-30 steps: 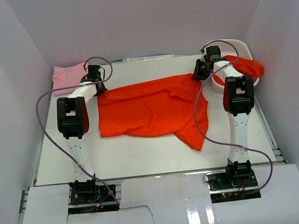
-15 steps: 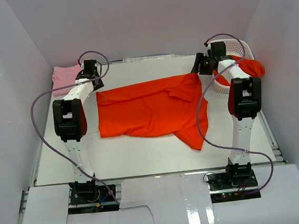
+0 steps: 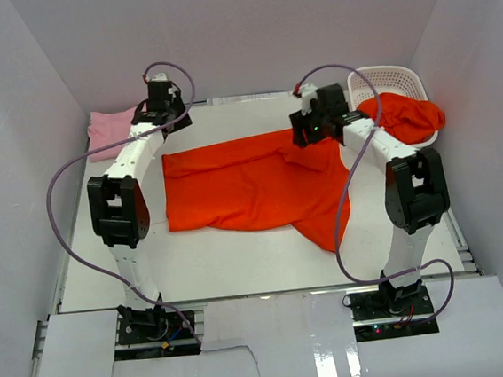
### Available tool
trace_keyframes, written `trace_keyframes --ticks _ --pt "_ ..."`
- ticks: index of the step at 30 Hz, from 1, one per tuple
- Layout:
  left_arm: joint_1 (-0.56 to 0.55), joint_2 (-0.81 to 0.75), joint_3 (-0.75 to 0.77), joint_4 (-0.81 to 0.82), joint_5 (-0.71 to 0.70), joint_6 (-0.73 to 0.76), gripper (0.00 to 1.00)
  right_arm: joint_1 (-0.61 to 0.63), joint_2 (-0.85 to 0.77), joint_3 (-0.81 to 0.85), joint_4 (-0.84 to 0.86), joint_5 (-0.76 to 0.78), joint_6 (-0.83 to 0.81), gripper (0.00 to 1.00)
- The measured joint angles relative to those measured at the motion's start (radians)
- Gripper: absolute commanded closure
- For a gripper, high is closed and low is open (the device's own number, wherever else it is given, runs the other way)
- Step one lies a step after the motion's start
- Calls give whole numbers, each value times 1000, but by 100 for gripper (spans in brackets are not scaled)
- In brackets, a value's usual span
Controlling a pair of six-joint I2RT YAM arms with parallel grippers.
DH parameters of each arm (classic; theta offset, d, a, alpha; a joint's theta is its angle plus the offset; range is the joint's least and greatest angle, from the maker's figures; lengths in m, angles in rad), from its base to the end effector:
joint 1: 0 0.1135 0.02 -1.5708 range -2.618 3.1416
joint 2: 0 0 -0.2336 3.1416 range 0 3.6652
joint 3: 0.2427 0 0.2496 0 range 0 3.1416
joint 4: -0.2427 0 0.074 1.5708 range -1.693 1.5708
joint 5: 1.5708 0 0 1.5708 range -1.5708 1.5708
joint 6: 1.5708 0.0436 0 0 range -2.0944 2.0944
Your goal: Fold and stack the t-shirts
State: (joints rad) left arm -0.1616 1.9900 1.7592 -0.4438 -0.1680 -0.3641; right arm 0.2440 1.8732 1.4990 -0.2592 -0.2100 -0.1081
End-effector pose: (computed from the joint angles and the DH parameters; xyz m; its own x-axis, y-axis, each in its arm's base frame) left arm 0.4513 -0.0662 0.2568 -0.5866 -0.2601 -0.7670 -0.1917 0.9647 -0.1805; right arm 0.4161 0.1129 0.2347 -0.5279 -0.2402 -0.8146 -0.4589 0.8877 0.0357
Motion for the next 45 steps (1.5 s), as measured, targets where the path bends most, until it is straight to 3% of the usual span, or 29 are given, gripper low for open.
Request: trace_keyframes --ticks 6,15,27,35,45 --pt "-121 237 256 -83 145 -31 46 179 -12 -139 -4 103 -91 44" --pt "-123 493 511 -179 375 -115 46 209 -84 -238 26 265 -140 47" --pt "-139 555 519 -88 706 -300 46 338 -23 -233 98 451 -197 49" --pt "-198 567 474 114 939 -517 46 356 27 -233 164 623 -259 51" --pt "-213 606 390 364 1080 -748 46 380 79 -216 241 736 -342 51"
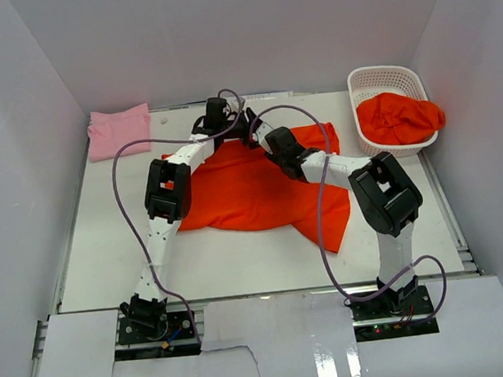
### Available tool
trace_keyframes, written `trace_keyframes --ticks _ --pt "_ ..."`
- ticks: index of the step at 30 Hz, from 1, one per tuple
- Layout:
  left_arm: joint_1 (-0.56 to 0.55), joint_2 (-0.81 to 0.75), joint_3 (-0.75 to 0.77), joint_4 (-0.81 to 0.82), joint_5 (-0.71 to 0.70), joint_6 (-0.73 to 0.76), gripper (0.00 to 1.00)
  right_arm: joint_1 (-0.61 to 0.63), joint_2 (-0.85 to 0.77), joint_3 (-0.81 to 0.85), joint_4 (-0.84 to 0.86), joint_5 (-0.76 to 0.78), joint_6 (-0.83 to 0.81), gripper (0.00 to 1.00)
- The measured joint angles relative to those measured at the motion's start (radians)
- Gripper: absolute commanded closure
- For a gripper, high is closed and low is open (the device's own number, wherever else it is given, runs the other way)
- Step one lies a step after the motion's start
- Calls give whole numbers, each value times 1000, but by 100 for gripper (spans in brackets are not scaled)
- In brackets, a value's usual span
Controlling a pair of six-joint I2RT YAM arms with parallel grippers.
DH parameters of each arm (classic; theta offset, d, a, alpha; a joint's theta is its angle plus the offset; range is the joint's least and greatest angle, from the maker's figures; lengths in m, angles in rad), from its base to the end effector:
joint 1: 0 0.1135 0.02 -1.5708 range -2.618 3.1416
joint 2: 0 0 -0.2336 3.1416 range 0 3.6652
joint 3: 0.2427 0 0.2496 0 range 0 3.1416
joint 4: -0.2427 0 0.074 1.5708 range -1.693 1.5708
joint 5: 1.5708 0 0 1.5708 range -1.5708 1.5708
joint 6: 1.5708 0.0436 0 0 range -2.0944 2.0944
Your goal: Fold and stack the t-shirts
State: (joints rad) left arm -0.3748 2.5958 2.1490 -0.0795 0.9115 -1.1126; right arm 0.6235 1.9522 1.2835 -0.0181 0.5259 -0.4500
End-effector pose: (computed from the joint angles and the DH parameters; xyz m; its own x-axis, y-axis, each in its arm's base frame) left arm 0.5003 -0.2338 0.1336 -0.9783 -0.2055 -0.0264 -0.0387 0.3064 -0.9511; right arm 0.3543 0.2278 0.1563 -0.3809 -0.7373 -0.5579 -0.3948 0.6753 -0.6230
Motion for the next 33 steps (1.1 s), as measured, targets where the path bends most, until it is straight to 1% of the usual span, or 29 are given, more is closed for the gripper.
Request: trace_keyframes --ticks 6,13,17,31,33 --pt "9 51 -39 68 18 -66 46 6 3 -2 2 3 -3 50" --pt "12 70 -73 134 32 -111 47 7 3 -4 5 7 -3 50" --pt "12 74 -108 157 39 -112 47 7 15 0 7 15 -4 49" --pt "12 75 -126 194 40 -100 47 7 122 44 33 37 -11 47" --pt "12 75 -127 194 40 -97 47 7 126 48 40 39 -11 48"
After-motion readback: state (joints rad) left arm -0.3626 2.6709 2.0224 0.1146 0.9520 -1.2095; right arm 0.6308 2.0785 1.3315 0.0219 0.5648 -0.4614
